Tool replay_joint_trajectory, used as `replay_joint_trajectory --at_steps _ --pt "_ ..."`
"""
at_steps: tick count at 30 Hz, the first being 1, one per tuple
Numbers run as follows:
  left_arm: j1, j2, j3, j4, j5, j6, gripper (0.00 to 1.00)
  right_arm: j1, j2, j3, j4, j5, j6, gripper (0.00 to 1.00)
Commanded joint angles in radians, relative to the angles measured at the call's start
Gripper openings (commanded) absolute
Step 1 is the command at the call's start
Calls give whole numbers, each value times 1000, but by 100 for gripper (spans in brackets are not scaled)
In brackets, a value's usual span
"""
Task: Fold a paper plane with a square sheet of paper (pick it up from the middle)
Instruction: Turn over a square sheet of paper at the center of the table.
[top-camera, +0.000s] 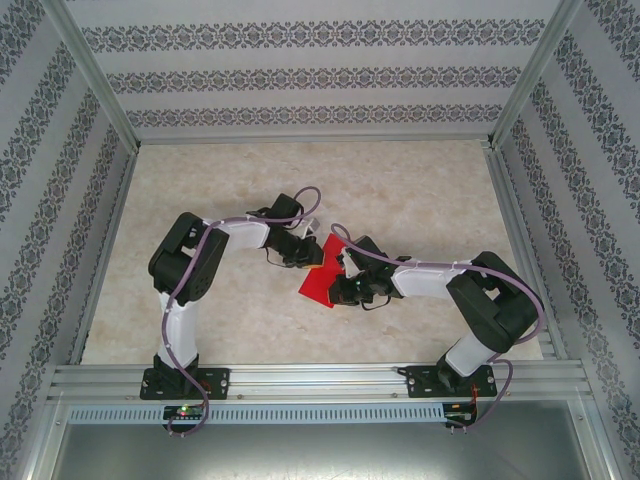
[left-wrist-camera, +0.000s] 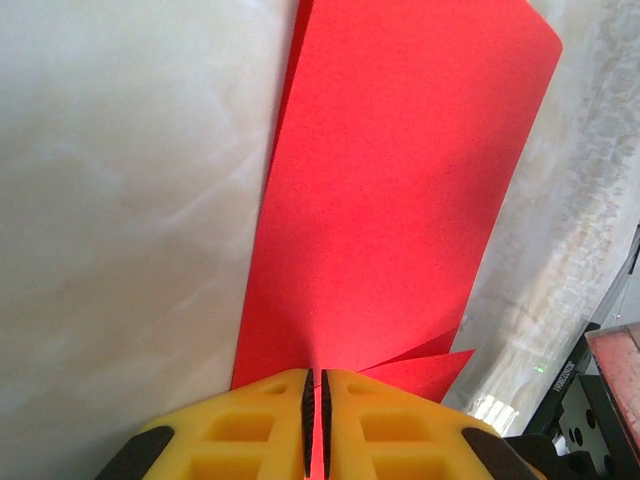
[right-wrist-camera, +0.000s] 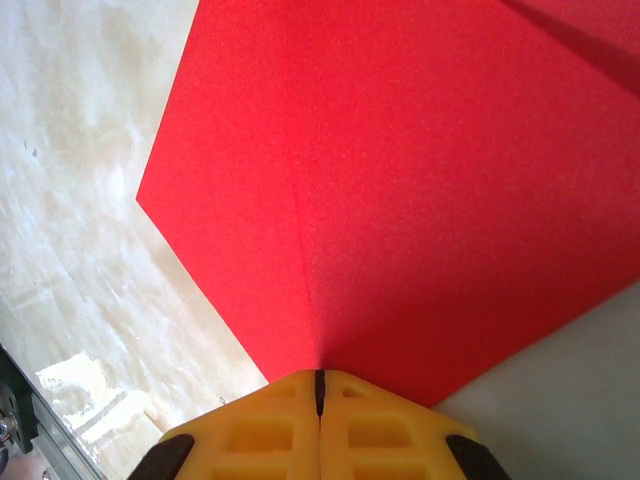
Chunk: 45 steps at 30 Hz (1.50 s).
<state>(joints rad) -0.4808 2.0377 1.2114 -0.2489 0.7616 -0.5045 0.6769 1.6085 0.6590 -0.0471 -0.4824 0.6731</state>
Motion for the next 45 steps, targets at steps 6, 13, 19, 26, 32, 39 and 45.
replay_joint_trajectory --at_steps 6,13,19,26,32,39,45 --pt "38 12 58 -27 -72 11 16 14 -1 -37 -131 3 -8 5" --pt "37 -57 70 -71 -80 19 20 -1 -54 -8 -75 -46 38 7" --pt "31 -136 48 -124 -115 42 31 -45 -158 34 -91 -72 40 15" --pt "31 -247 -34 -144 -140 48 50 -146 -217 70 -188 -41 -72 31" --pt "31 -330 -125 -101 -124 29 67 -172 -154 107 -198 -33 -130 41" --pt "31 -401 -204 -65 -109 9 78 -146 -48 145 -128 -65 -147 41" --pt "37 -466 -259 -26 -104 -9 88 -109 55 175 -44 -102 -125 33"
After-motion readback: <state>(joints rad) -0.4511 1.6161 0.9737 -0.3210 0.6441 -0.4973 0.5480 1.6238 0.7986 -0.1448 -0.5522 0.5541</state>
